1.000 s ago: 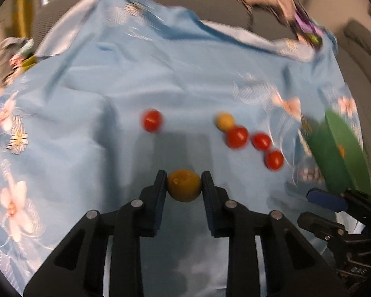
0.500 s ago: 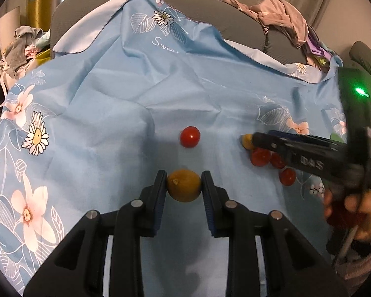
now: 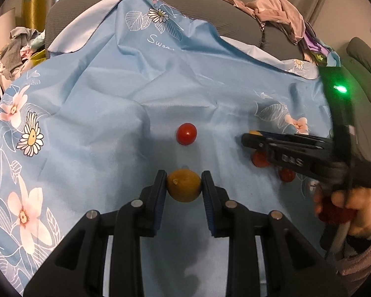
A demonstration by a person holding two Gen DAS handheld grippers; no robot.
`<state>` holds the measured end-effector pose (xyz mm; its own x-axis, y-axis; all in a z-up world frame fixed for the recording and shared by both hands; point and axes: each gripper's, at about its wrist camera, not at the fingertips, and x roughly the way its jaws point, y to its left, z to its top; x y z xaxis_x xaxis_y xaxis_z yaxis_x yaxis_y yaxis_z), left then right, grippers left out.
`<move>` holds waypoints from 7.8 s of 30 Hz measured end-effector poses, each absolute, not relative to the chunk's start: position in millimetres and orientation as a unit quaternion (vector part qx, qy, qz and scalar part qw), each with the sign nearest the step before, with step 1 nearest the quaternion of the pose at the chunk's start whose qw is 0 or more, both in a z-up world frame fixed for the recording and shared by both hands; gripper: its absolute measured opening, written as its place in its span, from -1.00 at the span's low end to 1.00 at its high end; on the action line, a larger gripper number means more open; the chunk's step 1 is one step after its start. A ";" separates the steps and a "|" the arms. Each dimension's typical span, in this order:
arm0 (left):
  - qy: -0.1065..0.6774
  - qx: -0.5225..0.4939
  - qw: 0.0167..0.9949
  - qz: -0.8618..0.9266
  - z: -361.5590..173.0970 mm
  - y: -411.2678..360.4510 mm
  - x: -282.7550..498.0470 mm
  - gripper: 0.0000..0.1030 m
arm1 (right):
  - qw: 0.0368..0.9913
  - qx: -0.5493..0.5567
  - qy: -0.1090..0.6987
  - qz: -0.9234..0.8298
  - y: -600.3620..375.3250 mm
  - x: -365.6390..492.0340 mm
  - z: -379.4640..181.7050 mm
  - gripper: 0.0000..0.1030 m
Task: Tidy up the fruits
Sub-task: 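Grasp a small yellow fruit with the left tool while the right tool grasps another, then carry both small yellow fruits over the green bowl and open both tools, then move both open tools back toward the cherry tomatoes, then grasp a cherry tomato with the right tool while the left tool grasps another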
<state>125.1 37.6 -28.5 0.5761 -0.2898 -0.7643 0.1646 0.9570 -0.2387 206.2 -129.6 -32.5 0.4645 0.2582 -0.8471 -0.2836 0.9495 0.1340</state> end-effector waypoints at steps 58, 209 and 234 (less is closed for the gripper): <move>0.393 0.074 0.895 -0.198 43.4 -93.9 0.9 -0.45 | 0.902 0.082 0.376 0.195 -230.6 -2.8 56.1 -0.46; 0.400 -0.101 0.885 -0.216 26.8 -27.8 -19.3 0.99 | 0.881 0.075 0.425 0.196 -212.6 -15.7 30.4 -0.42; 0.429 -0.041 0.887 -0.166 -2.3 -11.9 44.4 0.98 | 0.878 -0.002 0.449 0.167 -172.8 71.5 -7.7 -0.42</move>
<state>44.4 -11.9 -2.3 0.5774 -0.3291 -0.7472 0.2592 0.9417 -0.2145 71.5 -172.8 -7.7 0.5403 0.2918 -0.7892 -0.2956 0.9440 0.1467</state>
